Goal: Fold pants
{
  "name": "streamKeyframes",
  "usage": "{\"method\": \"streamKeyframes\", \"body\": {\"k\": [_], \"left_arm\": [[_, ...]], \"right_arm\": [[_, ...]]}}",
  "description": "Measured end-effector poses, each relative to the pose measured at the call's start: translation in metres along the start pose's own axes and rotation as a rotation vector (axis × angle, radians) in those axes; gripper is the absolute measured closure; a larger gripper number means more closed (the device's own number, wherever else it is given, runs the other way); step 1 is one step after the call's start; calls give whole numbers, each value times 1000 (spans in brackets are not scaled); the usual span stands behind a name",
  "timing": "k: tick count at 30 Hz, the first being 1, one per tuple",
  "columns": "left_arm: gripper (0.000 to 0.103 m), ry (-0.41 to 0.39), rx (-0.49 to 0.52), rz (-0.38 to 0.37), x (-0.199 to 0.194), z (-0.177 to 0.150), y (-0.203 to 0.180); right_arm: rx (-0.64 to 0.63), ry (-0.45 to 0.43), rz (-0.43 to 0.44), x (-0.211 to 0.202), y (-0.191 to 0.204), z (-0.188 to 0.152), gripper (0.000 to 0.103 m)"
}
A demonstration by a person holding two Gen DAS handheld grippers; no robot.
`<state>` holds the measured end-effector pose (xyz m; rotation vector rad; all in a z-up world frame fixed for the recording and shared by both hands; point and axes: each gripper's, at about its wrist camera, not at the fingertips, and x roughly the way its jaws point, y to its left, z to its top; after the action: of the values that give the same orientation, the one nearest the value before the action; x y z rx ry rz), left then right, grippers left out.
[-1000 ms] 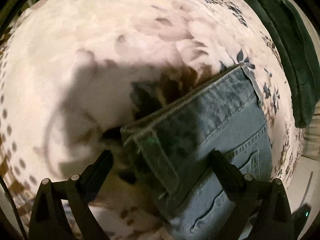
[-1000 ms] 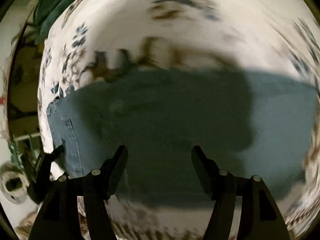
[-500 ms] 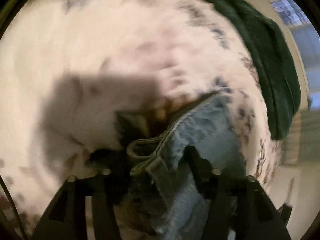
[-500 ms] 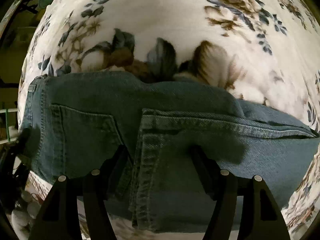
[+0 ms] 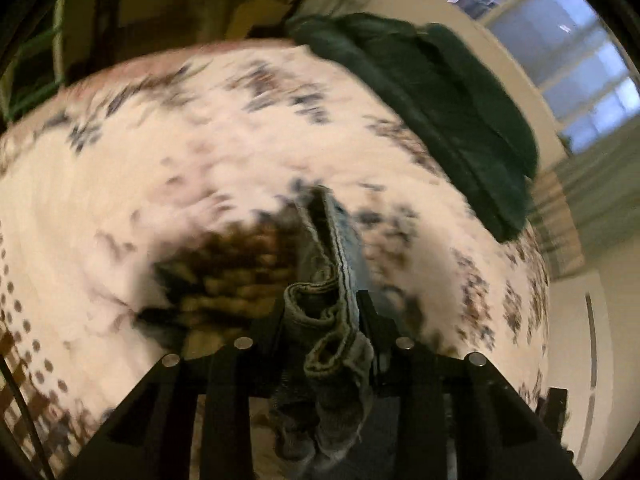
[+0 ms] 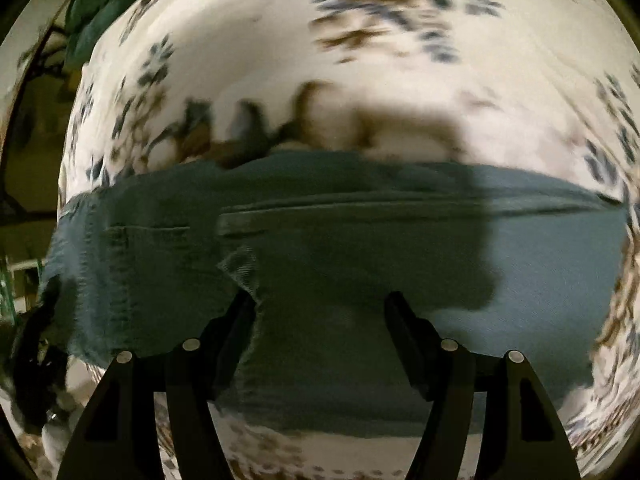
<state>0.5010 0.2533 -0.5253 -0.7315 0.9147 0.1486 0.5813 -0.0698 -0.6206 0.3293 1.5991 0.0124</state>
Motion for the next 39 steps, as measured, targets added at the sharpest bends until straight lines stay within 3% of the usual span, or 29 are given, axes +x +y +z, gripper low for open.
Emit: {"method": "streamKeyframes", "body": {"k": [7, 11, 13, 16, 19, 22, 26, 29, 32, 38, 39], "left_arm": [[79, 1, 220, -85, -31, -51, -118], [80, 10, 312, -50, -28, -75, -145], [80, -3, 333, -18, -26, -76, -144], [81, 9, 360, -36, -23, -83, -150], [86, 59, 480, -93, -17, -118, -183], [94, 159, 596, -145, 6, -168, -217], [97, 331, 631, -105, 75, -224, -212], [97, 347, 644, -113, 79, -230, -206], [95, 344, 676, -121, 58, -230, -208], [58, 318, 610, -49, 7, -205, -190], [36, 285, 586, -2, -2, -193, -182]], "right_arm": [[83, -28, 51, -25, -91, -26, 33], [174, 22, 358, -8, -106, -18, 33], [113, 34, 389, -4, -88, -7, 33], [65, 6, 384, -14, -75, 2, 33], [80, -48, 361, -26, -88, 1, 33], [124, -79, 318, -35, -124, -6, 33], [214, -64, 244, -46, -203, -22, 33], [209, -73, 224, -54, -223, -22, 33], [155, -96, 263, -57, -212, -13, 33], [23, -24, 473, -29, -149, 13, 29], [13, -7, 484, -19, -138, 16, 29]]}}
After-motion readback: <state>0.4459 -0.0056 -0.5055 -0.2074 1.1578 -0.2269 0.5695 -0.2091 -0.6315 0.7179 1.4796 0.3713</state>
